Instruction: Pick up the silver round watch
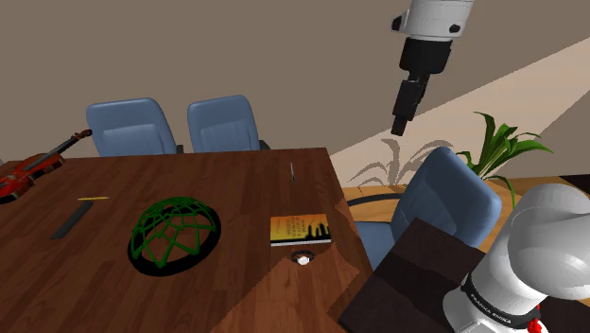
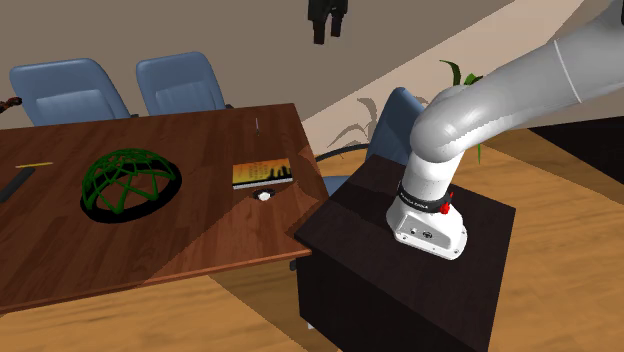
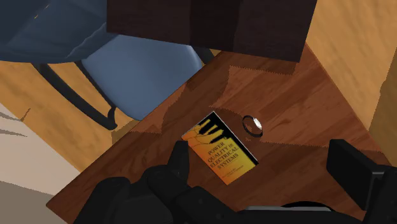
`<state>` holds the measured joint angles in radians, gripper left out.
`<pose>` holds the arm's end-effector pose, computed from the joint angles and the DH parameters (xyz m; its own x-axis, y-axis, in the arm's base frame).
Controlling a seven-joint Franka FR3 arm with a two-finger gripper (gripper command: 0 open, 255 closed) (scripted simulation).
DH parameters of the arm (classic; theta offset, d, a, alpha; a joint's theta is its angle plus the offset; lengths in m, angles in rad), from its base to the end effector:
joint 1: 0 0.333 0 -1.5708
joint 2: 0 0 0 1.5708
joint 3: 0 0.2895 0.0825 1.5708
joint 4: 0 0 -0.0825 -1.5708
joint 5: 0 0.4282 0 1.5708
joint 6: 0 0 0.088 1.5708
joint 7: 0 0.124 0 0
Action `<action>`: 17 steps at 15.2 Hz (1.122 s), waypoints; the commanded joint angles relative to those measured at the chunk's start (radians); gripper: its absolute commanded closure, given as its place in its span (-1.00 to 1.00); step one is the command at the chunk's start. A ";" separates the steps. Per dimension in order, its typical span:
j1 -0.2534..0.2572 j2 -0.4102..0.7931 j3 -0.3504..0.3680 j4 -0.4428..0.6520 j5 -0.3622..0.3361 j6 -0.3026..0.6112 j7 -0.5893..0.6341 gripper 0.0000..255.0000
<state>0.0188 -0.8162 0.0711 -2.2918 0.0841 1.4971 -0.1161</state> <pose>0.3525 0.0482 0.5913 0.9816 0.1897 0.0237 0.1903 -0.9813 -0.0294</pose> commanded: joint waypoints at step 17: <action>0.104 0.337 -0.021 -0.253 0.054 0.530 -0.279 -1.00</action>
<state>0.1158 -0.5109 0.0510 -2.5388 0.1332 1.9908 -0.3751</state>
